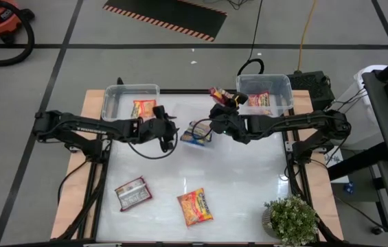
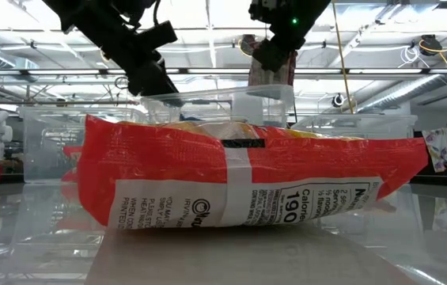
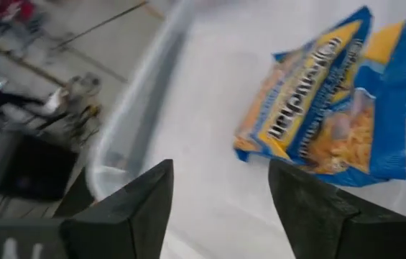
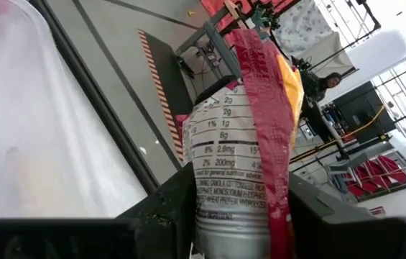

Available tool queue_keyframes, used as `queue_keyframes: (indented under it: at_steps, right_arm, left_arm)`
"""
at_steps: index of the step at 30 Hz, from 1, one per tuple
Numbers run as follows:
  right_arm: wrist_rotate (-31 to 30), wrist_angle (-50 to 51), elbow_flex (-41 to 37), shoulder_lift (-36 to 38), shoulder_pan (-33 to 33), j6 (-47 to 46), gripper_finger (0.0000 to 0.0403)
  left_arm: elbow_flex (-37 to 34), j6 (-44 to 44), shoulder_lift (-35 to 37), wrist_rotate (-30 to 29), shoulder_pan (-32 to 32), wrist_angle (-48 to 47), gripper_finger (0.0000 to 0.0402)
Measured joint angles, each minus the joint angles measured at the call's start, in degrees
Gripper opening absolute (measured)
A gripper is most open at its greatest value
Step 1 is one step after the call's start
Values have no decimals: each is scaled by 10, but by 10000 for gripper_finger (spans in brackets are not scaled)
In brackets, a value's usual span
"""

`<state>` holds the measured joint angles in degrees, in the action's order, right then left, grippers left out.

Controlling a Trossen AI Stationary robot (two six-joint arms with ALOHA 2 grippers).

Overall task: Sort Maruchan noodles
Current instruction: Put the right red noodle pack into the top right transparent bin

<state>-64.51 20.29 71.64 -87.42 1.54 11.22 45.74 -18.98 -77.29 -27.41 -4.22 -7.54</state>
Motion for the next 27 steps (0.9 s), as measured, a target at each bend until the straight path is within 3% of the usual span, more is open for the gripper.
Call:
queue_keyframes:
  at_steps: [3, 9, 27]
  right_arm:
    - [0, 2, 0, 0, 0, 0, 130]
    - [0, 2, 0, 0, 0, -1, 130]
    - [-4, 2, 0, 0, 3, 2, 130]
  left_arm:
    - [-2, -16, 0, 30, 8, -24, 211]
    - [-4, -23, -3, 33, 28, -29, 188]
    - [-3, 18, 25, 31, 59, -5, 186]
